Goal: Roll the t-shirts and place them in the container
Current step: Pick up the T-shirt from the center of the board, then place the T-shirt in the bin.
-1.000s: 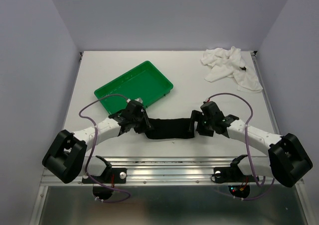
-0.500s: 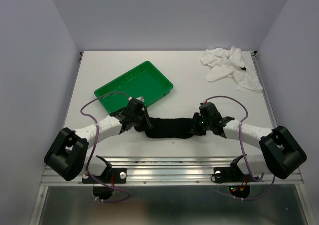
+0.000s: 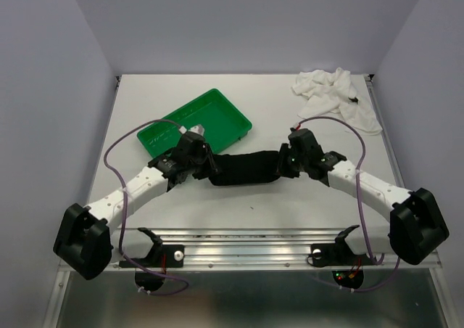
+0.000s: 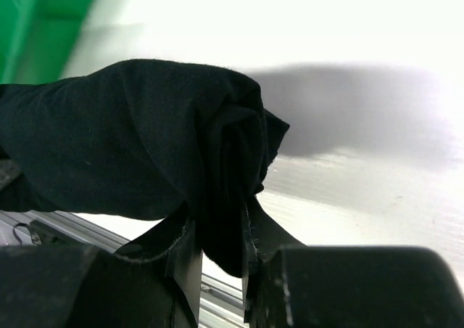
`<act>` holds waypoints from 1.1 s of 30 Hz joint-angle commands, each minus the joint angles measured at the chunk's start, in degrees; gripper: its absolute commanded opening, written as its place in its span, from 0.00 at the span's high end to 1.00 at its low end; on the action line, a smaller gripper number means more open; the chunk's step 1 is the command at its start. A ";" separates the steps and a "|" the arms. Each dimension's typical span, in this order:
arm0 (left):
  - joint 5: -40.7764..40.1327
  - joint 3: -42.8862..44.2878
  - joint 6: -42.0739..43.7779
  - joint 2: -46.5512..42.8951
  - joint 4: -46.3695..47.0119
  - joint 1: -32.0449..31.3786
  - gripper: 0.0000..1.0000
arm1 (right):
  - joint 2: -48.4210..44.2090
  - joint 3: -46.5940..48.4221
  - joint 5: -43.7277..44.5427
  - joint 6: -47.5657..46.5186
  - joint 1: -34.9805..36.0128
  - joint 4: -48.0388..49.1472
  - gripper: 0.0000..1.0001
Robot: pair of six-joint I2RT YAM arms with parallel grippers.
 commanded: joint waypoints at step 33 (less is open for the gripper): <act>-5.67 6.93 10.19 3.12 -2.53 24.32 1.00 | 58.48 78.38 -8.68 -21.79 0.10 -13.92 0.99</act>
